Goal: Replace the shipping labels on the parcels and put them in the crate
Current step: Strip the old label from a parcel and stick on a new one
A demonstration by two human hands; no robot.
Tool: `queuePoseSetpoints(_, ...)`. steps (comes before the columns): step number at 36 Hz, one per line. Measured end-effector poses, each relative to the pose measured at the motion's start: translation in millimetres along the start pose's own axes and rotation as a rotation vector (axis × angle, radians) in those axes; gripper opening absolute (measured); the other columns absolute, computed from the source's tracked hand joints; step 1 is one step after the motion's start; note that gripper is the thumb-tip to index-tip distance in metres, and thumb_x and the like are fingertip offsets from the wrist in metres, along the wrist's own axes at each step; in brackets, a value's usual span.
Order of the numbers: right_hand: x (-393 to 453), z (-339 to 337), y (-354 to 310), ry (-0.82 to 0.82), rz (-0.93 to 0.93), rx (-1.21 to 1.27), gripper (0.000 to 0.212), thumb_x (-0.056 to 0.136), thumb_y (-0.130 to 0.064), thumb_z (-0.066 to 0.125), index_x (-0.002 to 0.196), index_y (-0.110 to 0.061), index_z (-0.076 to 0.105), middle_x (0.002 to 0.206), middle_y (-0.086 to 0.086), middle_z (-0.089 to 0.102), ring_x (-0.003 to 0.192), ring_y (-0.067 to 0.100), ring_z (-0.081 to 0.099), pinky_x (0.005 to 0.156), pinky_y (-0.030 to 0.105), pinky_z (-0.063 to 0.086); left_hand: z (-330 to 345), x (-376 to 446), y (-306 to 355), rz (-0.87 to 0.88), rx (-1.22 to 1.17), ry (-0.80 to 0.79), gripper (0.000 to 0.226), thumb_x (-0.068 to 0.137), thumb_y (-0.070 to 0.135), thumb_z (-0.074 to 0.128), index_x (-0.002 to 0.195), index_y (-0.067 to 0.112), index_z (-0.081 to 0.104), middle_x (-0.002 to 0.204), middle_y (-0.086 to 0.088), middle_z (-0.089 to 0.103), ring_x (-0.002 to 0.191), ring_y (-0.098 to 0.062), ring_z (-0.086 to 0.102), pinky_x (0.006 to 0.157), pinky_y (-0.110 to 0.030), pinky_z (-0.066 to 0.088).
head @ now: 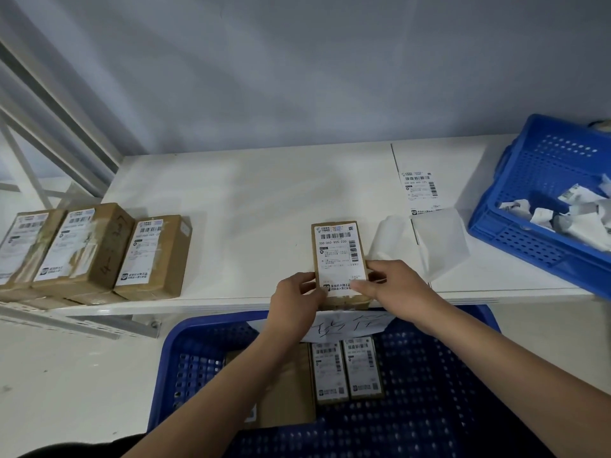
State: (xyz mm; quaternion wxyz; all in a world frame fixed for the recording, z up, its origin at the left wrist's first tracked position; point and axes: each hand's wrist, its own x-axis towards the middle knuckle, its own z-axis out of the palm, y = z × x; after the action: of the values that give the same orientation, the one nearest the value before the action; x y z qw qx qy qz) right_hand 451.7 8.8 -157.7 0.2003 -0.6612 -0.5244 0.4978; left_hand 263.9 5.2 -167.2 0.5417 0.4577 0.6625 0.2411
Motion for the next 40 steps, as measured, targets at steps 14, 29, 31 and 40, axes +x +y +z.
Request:
queuePoseSetpoints(14, -6.9, -0.1, -18.1, 0.063, 0.034, 0.359, 0.053, 0.08, -0.023, 0.085, 0.125, -0.027, 0.057, 0.11, -0.005, 0.074, 0.091, 0.007, 0.074, 0.086, 0.031, 0.057, -8.9, -4.9, 15.2, -0.025, -0.315, 0.014, 0.039, 0.089, 0.031, 0.078, 0.115, 0.017, 0.052, 0.108, -0.002, 0.076, 0.096, -0.019, 0.075, 0.089, -0.039, 0.061)
queuePoseSetpoints(29, -11.6, -12.1, -26.0, -0.051, 0.053, 0.411, 0.03, 0.091, -0.038, 0.071, 0.115, -0.019, 0.071, 0.107, -0.005, 0.077, 0.104, 0.014, 0.072, 0.102, 0.039, 0.052, -19.1, -15.0, 31.0, 0.105, -0.159, -0.151, 0.027, 0.086, 0.023, 0.081, 0.111, 0.027, 0.071, 0.106, 0.005, 0.078, 0.092, -0.011, 0.076, 0.078, -0.029, 0.063)
queuePoseSetpoints(31, -10.8, -14.0, -26.8, -0.03, 0.054, 0.42, 0.034, 0.09, -0.042, 0.07, 0.112, -0.016, 0.072, 0.105, -0.003, 0.077, 0.103, 0.015, 0.072, 0.102, 0.038, 0.052, -18.9, -15.6, 31.7, 0.105, -0.149, -0.167, 0.025, 0.086, 0.024, 0.081, 0.109, 0.028, 0.071, 0.105, 0.006, 0.078, 0.092, -0.011, 0.076, 0.079, -0.028, 0.063)
queuePoseSetpoints(40, -4.5, -37.3, -32.7, 0.093, 0.101, 0.444, 0.055, 0.087, -0.059, 0.065, 0.106, -0.009, 0.074, 0.099, 0.001, 0.078, 0.107, 0.025, 0.07, 0.107, 0.044, 0.048, -9.7, -20.8, 28.5, 0.098, 0.01, -0.244, 0.044, 0.083, 0.036, 0.083, 0.123, 0.025, 0.069, 0.111, 0.011, 0.075, 0.101, -0.002, 0.071, 0.09, -0.03, 0.06)
